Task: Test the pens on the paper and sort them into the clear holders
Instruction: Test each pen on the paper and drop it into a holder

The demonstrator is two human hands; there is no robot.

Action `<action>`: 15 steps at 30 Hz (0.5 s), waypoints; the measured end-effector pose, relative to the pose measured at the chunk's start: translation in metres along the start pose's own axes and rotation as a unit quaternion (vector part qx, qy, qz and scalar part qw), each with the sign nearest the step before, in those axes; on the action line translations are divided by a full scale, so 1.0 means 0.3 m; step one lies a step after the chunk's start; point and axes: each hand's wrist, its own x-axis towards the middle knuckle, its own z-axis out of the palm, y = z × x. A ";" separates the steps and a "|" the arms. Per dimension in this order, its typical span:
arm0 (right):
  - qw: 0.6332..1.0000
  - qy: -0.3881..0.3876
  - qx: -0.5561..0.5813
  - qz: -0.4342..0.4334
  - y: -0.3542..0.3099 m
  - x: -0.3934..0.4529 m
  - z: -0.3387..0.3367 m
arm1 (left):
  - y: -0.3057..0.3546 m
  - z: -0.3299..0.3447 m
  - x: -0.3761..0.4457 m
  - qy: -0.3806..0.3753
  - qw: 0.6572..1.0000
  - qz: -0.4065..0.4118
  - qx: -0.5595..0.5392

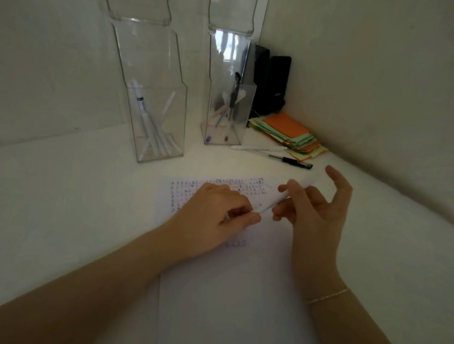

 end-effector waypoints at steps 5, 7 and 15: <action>0.997 -0.008 -0.046 -0.054 0.005 0.001 0.003 | -0.014 0.003 -0.004 -0.008 0.999 0.007 0.035; 0.997 -0.009 -0.049 -0.052 0.008 0.007 -0.003 | -0.025 0.000 -0.006 -0.007 0.999 0.009 0.052; 0.976 -0.082 -0.116 -0.166 -0.187 0.114 0.177 | -0.078 -0.092 0.009 0.154 0.982 -0.102 0.043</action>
